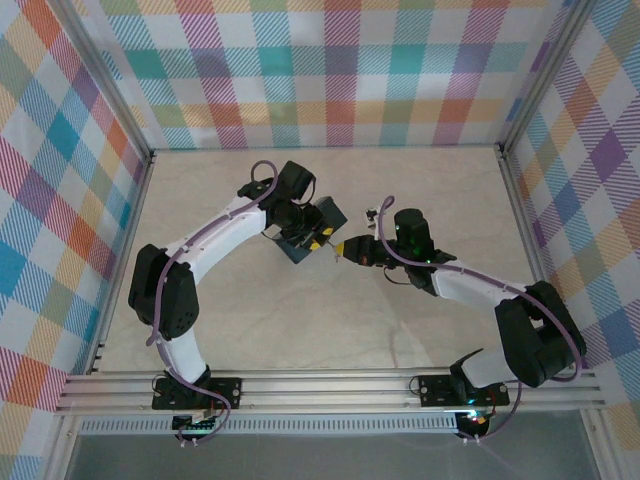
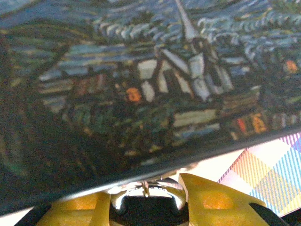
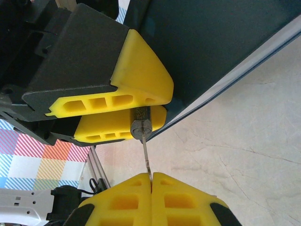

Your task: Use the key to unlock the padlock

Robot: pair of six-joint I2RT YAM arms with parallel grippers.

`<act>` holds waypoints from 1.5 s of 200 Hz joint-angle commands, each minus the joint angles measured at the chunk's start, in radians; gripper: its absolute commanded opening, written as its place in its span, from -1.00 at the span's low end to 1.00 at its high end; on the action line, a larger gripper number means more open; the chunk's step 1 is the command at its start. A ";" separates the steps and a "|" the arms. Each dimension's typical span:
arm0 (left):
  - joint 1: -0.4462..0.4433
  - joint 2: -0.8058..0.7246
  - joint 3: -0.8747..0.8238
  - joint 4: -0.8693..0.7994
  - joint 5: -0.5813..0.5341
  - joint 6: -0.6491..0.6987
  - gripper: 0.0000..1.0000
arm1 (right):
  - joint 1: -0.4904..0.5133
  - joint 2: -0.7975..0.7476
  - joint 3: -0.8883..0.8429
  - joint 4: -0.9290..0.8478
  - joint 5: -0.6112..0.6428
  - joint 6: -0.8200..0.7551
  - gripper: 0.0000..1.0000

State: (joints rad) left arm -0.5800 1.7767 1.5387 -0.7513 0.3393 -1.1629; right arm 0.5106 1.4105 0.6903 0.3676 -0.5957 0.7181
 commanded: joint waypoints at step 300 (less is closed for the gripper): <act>-0.005 -0.094 -0.065 0.085 0.005 -0.062 -0.83 | 0.042 0.056 0.071 0.045 0.034 -0.005 -1.00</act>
State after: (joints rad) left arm -0.5808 1.7374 1.4757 -0.6952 0.3096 -1.2346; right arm 0.5442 1.4513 0.7208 0.3714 -0.5797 0.7185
